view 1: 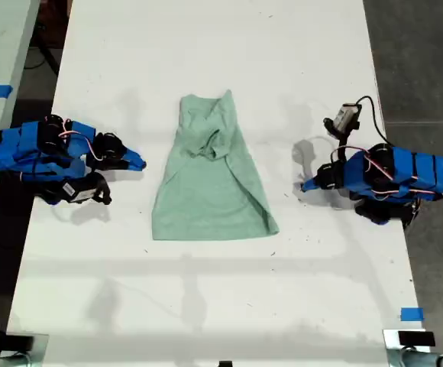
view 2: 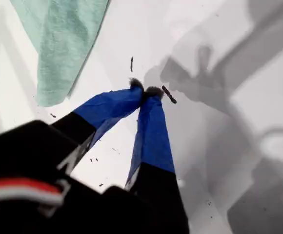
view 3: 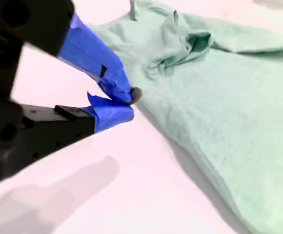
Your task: Fold t shirt
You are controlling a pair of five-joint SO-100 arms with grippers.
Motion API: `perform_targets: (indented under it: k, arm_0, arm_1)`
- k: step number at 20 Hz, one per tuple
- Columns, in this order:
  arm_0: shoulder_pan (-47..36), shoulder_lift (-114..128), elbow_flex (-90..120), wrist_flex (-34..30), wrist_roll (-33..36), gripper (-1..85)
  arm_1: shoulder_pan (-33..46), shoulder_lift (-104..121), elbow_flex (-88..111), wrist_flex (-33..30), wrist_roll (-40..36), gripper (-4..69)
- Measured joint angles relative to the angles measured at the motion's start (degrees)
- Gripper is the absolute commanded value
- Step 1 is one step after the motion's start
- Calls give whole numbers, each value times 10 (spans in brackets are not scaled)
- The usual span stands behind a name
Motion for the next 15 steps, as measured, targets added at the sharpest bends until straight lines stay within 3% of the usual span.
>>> perform_targets:
  k: [5,7,8,15]
  arm_0:
    - [11,58,53,-14,-12,35]
    - [13,60,53,-14,-9,151]
    - [17,60,53,-11,-2,166]
    - [81,60,53,-5,62,167]
  arm_1:
    - [0,0,0,0,-4,19]
    - [0,0,0,0,-5,19]
    - [0,0,0,0,-5,19]
    - [0,0,0,0,-5,19]
